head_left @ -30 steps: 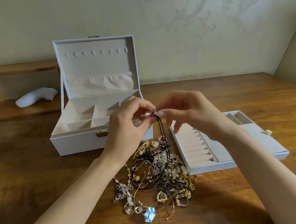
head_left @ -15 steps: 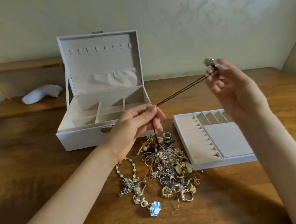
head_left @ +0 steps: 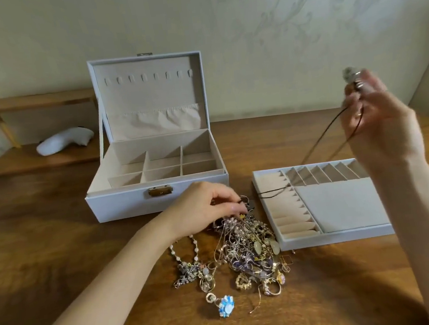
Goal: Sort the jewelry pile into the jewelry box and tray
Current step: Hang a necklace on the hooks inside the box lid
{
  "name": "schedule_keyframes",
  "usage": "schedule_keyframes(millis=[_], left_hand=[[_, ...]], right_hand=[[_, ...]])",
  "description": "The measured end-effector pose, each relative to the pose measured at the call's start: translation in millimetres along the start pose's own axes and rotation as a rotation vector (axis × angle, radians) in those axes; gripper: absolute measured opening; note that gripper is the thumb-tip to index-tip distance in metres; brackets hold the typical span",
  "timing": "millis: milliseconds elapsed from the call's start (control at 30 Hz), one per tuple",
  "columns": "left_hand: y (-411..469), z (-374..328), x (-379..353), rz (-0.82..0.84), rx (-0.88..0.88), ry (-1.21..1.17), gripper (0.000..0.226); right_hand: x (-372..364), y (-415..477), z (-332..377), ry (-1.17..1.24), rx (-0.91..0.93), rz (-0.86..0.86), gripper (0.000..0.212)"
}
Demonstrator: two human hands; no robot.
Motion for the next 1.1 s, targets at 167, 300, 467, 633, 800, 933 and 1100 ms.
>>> schedule_keyframes(millis=[167, 300, 467, 633, 800, 933, 1100], left_hand=[[-3, -12, 7, -0.120, -0.050, -0.365, 0.017], [-3, -9, 8, -0.288, -0.108, -0.279, 0.017], [-3, -8, 5, -0.349, -0.147, -0.151, 0.007], [-2, -4, 11, -0.265, -0.067, -0.307, 0.002], [-1, -3, 7, -0.345, -0.116, -0.202, 0.004], [0, 1, 5, -0.085, 0.079, -0.271, 0.013], [-4, 0, 1, 0.095, 0.139, -0.034, 0.023]], right_hand=[[-25, -39, -42, -0.737, -0.343, 0.386, 0.019], [-35, -69, -64, -0.982, -0.554, 0.704, 0.029], [-40, -76, -76, -1.169, -0.393, 0.787, 0.032], [-38, -71, -70, -1.026, -0.463, 0.696, 0.036], [-43, -82, -84, -1.144, -0.407, 0.804, 0.039], [-45, -77, -78, -1.046, -0.288, 0.717, 0.026], [-37, -66, -67, -0.932, -0.289, 0.559, 0.032]])
Point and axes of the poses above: each hand's wrist, its own y-axis towards the middle knuckle, its own x-axis out of the back of the hand, z = x × y, the point moved 4 cm from there along y, towards the middle knuckle, and after that the axes turned 13 degrees about x, right-handed, at the moved point
